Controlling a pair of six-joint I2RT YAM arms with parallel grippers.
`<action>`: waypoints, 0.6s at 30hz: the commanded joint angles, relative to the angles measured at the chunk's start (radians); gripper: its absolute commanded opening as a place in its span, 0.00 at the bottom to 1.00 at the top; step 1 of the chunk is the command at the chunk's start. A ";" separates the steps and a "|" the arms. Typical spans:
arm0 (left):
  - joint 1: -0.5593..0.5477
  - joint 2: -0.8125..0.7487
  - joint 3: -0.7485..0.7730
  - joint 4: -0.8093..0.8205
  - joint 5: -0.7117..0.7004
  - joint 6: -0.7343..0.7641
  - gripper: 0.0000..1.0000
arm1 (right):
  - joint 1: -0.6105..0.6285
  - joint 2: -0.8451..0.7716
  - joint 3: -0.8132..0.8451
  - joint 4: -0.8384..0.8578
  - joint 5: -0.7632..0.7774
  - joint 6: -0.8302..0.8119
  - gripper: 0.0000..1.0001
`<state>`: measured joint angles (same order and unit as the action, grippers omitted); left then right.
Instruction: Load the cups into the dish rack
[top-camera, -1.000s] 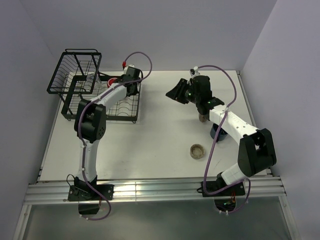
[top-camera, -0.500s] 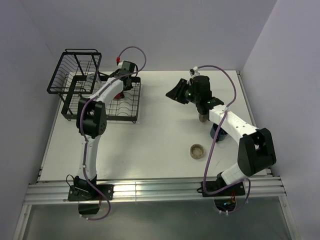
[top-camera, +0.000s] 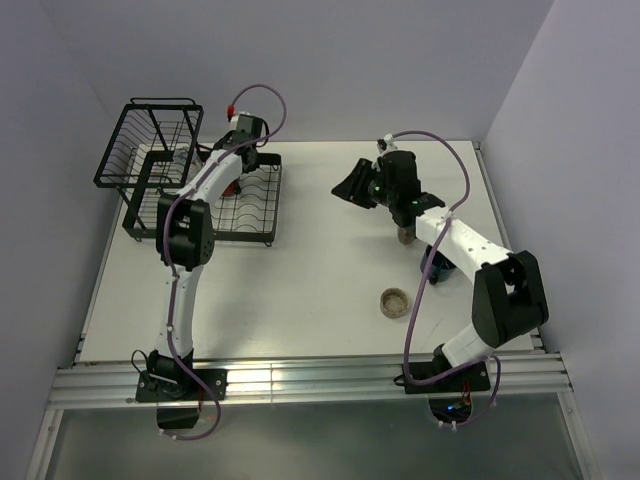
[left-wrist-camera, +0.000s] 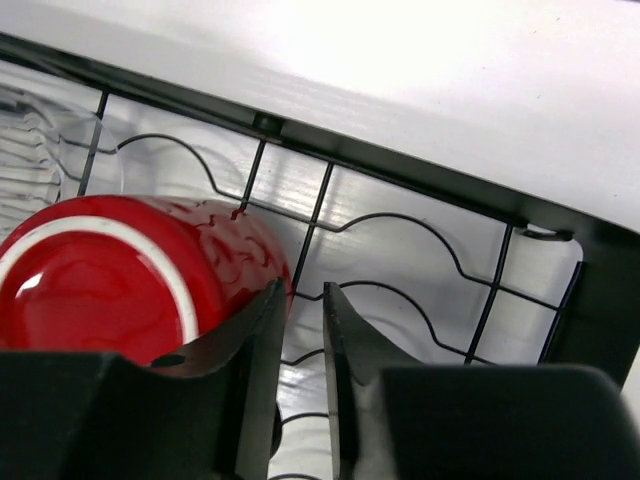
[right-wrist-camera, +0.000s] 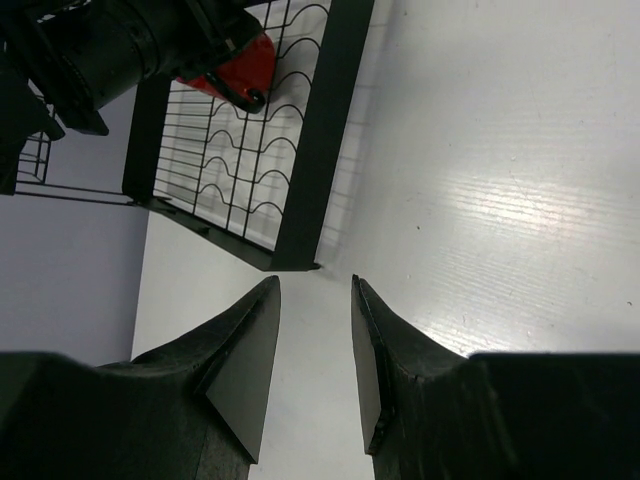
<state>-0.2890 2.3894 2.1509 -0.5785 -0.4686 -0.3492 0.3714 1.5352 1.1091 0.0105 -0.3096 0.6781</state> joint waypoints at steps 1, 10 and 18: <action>0.007 0.001 0.032 0.074 -0.018 0.044 0.29 | 0.003 -0.001 0.061 -0.003 0.024 -0.034 0.42; -0.002 -0.105 -0.077 0.247 0.021 0.068 0.33 | 0.000 -0.009 0.072 -0.029 0.043 -0.052 0.42; -0.093 -0.234 -0.190 0.313 -0.022 0.108 0.33 | -0.002 -0.007 0.057 -0.014 0.040 -0.043 0.42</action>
<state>-0.3290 2.2890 1.9850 -0.3481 -0.4694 -0.2649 0.3714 1.5356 1.1316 -0.0223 -0.2810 0.6487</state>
